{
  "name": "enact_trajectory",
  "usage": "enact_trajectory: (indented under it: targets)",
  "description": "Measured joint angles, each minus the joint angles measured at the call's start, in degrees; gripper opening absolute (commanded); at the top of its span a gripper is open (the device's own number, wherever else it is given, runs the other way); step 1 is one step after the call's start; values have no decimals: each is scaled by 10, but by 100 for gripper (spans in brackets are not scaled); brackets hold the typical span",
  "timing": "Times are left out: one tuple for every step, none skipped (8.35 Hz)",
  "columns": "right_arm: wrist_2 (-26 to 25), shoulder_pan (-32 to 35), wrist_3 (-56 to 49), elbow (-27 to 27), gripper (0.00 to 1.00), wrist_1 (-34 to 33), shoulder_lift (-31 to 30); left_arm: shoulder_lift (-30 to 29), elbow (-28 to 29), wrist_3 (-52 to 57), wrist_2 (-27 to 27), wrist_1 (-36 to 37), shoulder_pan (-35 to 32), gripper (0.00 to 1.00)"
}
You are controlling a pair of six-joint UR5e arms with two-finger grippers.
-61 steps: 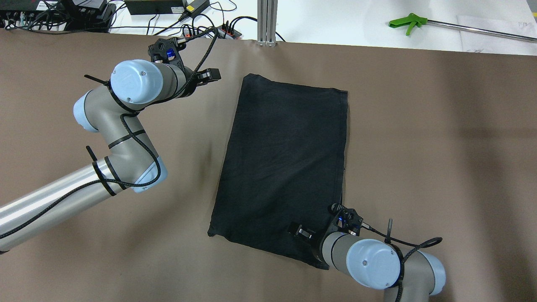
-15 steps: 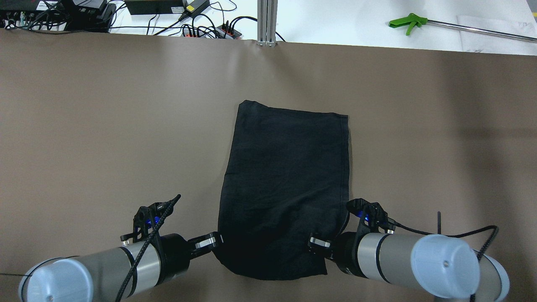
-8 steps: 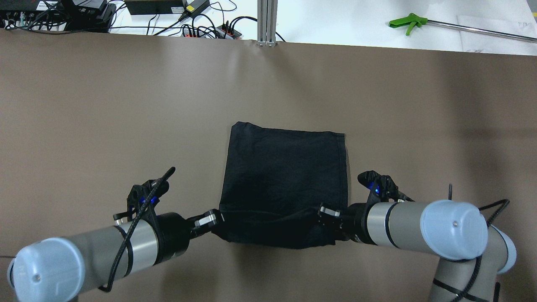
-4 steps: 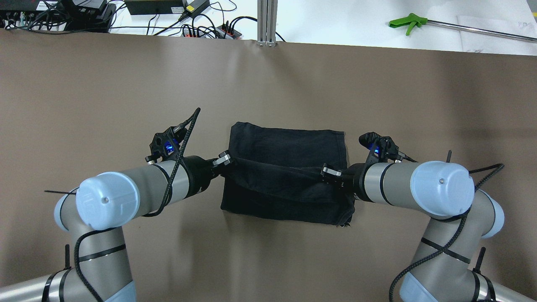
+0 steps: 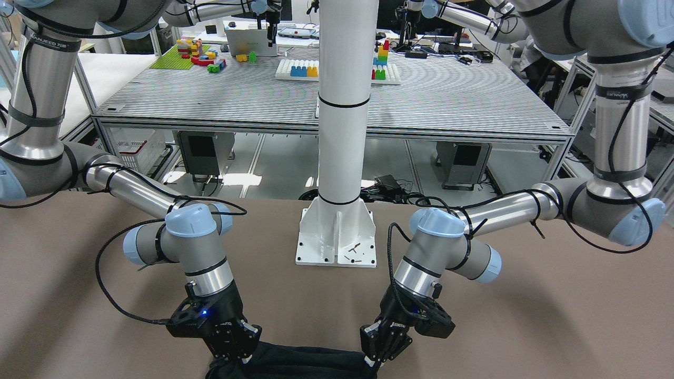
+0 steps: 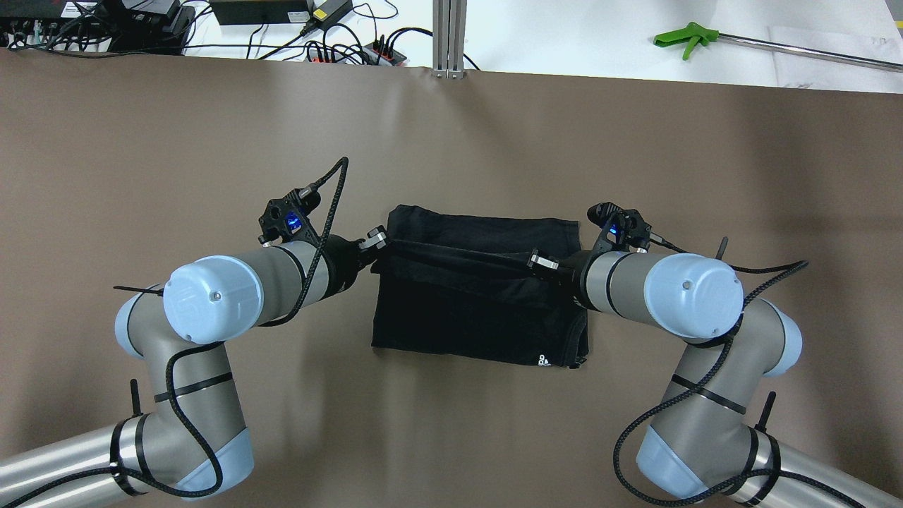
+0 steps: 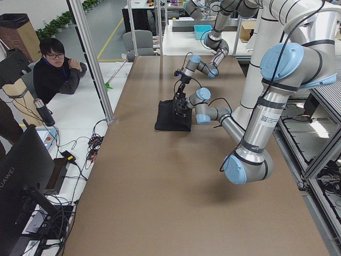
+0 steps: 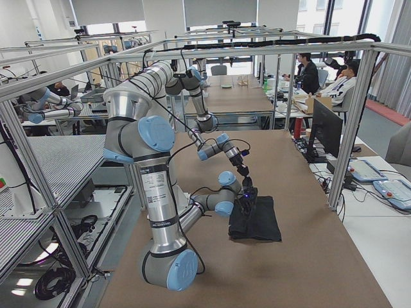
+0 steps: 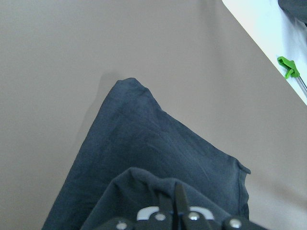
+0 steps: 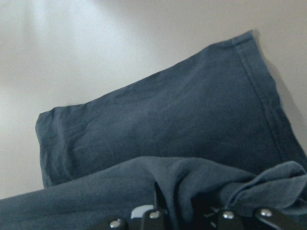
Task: Fold clothes
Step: 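Lay the near edge over the shirt's far half with both grippers, then open both grippers and raise the left gripper away from the shirt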
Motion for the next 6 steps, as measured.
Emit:
enact_trajectory:
  targets:
    - [-7, 1, 0, -12, 94, 0, 6, -7, 12, -1, 0, -1, -2, 79]
    - [-10, 1, 0, -18, 94, 0, 9, -12, 22, -1, 0, -3, -4, 94]
    - [-14, 1, -1, -20, 94, 0, 11, -16, 29, 1, 2, -4, -4, 94]
    - [-16, 2, -2, -21, 94, -1, 13, -22, 31, 0, 3, -4, -5, 94]
    - [-16, 4, -5, -22, 94, -1, 14, -29, 32, -1, 1, -2, -14, 94]
    - [-14, 6, -7, -22, 94, -2, 16, -34, 32, -2, -11, 1, -31, 94]
